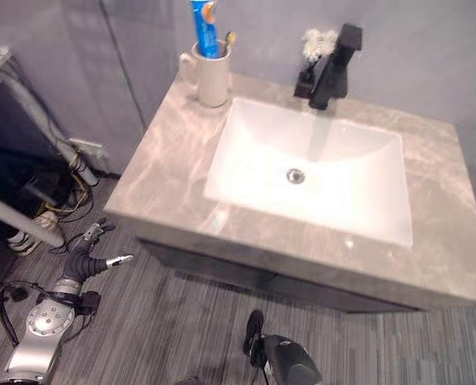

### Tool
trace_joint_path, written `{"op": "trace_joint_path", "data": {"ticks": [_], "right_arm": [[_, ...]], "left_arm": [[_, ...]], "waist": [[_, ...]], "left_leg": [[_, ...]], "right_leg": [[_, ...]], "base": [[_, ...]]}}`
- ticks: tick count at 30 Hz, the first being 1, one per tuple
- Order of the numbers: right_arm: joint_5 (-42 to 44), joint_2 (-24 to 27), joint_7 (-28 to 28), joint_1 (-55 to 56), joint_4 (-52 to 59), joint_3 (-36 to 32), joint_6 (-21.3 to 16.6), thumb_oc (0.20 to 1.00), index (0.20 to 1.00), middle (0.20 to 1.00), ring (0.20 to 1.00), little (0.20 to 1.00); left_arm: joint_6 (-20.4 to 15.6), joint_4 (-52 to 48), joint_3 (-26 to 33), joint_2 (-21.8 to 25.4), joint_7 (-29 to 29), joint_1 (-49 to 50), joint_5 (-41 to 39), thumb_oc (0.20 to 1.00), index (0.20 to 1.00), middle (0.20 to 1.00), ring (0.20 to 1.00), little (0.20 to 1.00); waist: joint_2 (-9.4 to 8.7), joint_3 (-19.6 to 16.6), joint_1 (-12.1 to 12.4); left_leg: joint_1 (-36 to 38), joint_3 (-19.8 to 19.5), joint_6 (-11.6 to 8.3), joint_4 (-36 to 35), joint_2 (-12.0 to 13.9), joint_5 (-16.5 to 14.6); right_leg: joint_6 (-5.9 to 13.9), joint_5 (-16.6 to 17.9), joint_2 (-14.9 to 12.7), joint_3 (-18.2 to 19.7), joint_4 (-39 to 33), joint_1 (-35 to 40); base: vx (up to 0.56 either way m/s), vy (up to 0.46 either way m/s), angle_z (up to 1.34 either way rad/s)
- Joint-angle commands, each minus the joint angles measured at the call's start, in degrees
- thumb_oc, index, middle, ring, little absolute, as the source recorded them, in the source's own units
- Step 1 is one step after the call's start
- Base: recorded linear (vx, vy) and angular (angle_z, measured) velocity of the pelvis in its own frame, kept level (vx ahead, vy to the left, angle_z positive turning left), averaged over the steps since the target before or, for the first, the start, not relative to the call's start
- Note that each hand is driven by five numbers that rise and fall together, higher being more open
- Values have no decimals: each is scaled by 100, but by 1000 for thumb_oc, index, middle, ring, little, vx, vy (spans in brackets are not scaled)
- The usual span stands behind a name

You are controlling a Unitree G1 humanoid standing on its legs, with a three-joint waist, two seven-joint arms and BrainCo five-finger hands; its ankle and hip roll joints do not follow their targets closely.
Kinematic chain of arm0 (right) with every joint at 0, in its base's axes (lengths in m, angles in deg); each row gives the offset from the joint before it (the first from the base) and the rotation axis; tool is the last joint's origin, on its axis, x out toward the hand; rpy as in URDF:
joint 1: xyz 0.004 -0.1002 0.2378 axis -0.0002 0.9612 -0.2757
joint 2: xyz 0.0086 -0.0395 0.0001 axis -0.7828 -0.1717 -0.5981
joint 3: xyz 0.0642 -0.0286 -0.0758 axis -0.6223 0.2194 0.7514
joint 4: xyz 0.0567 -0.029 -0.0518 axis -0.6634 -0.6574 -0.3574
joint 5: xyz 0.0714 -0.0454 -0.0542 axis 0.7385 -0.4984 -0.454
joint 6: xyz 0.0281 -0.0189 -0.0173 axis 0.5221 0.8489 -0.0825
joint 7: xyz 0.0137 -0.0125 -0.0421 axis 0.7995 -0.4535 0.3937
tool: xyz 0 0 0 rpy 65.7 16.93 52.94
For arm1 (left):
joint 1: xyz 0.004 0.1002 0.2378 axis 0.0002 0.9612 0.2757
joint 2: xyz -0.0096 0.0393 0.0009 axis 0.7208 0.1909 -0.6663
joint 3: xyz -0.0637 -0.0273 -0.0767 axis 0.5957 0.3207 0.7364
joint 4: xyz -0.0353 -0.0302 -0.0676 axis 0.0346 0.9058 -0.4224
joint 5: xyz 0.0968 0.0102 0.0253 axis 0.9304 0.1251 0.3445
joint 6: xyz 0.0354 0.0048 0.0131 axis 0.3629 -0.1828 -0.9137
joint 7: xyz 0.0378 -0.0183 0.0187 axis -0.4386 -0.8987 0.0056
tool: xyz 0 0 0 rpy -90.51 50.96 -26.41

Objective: Put brush and paste in cup on sink, flatten towel.

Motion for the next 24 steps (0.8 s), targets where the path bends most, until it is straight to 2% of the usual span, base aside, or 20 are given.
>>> {"op": "trace_joint_path", "data": {"ticks": [1,2,3,4,5,6,7,8,9,10,11,12,14,16,17,24], "right_arm": [[250,317,-160,-53,-246,64,-45,1000,1000,1000,1000,1000],[325,396,-230,-161,-282,37,-28,1000,1000,1000,1000,1000],[331,455,-315,-190,-323,-22,-14,1000,1000,1000,1000,1000],[410,496,-397,-227,-381,-73,-13,1000,1000,1000,1000,1000],[411,500,-398,-222,-384,-78,-15,1000,1000,1000,1000,1000],[457,508,-411,-217,-395,-120,-8,1000,1000,1000,1000,1000],[473,544,-440,-249,-407,-151,16,1000,1000,1000,1000,1000],[453,572,-436,-292,-380,-141,28,1000,1000,1000,1000,1000],[305,626,-480,-347,-370,-32,62,1000,1000,1000,1000,1000],[305,625,-480,-351,-370,-33,62,1000,1000,1000,1000,1000],[223,654,-445,-446,-345,44,49,1000,1000,1000,1000,1000],[33,659,-433,-528,-295,135,38,1000,1000,1000,1000,1000],[14,691,-431,-572,-243,147,35,1000,1000,1000,1000,1000],[1,715,-421,-623,-99,148,35,1000,1000,1000,1000,1000],[-34,668,-426,-669,52,175,48,1000,1000,1000,1000,1000],[-304,546,-483,-779,623,426,7,1000,1000,1000,1000,1000]], "left_arm": [[-223,-423,207,180,-13,-131,-71,1000,1000,1000,1000,1000],[-249,-422,205,160,-70,-179,-121,1000,1000,1000,1000,1000],[-252,-465,163,177,-79,-242,-154,1000,1000,1000,1000,1000],[-280,-486,58,248,-37,-325,-178,1000,1000,1000,1000,1000],[-284,-480,47,244,-37,-332,-178,1000,1000,1000,1000,1000],[-276,-478,17,278,-37,-368,-185,1000,1000,1000,1000,1000],[-286,-360,-27,310,-68,-406,-176,1000,1000,1000,1000,1000],[-279,-353,-24,346,-104,-456,-174,1000,1000,1000,1000,1000],[-337,-330,13,390,-250,-468,-157,1000,1000,1000,1000,1000],[-336,-330,14,390,-250,-471,-157,1000,1000,1000,1000,1000],[-328,-314,65,399,-186,-403,-191,1000,1000,1000,1000,1000],[-286,-442,178,451,-97,-242,-217,1000,1000,1000,1000,1000],[-300,-490,250,503,-53,-144,-222,1000,1000,1000,1000,1000],[-336,-556,360,597,-33,-30,-236,1000,1000,1000,1000,1000],[-355,-514,413,648,-103,-31,-227,1000,1000,1000,1000,1000],[-414,-659,603,536,-201,196,-218,1000,1000,1000,1000,1000]], "waist": [[-211,-6,82],[-275,79,156],[-303,122,150],[-226,135,171],[-227,134,182],[-193,98,162],[-129,86,186],[-98,86,232],[48,82,353],[48,74,348],[66,37,345],[118,-21,381],[117,-21,395],[142,-58,423],[168,-112,431],[146,-316,554]], "left_leg": [[-354,-324,278,1286,-377,803],[-757,-421,381,1374,-356,755],[-1030,-223,456,1017,-173,669],[-1240,12,379,151,185,538],[-1203,29,379,106,175,543],[-1193,115,368,-521,289,529],[-1190,25,314,-1356,278,761],[-1161,-131,319,-1915,196,1114],[-1142,-850,178,-2507,163,1576],[-1156,-854,181,-2516,159,1595],[-1048,-862,227,-2303,98,1291],[-938,-780,279,-2371,-39,1191],[-893,-756,318,-2346,-140,1139],[-825,-648,384,-2315,-284,1039],[-760,-514,450,-2303,-393,916],[-681,-365,523,-2460,-513,841]], "right_leg": [[670,482,-51,698,-959,49],[614,352,-52,783,-949,148],[642,311,-132,742,-964,238],[801,169,-181,741,-1030,418],[808,163,-187,750,-1029,426],[891,148,-249,755,-1028,453],[958,116,-296,833,-1021,477],[941,176,-338,867,-1003,436],[998,66,-385,1156,-846,542],[997,78,-387,1152,-850,529],[989,-19,-418,1299,-704,538],[1054,26,-496,1348,-664,570],[1063,40,-535,1446,-652,581],[1141,111,-664,1553,-771,663],[1249,234,-831,1614,-914,728],[1421,462,-1066,1553,-1145,771]], "base": [[150,-138,-77],[205,-124,-79],[383,-94,-60],[271,-6,12],[271,94,33],[184,170,42],[189,240,34],[347,382,10],[255,277,-19],[328,259,-49],[265,205,-85],[271,207,-95],[187,204,-74],[204,282,-41],[153,232,-25],[76,112,-16]]}}
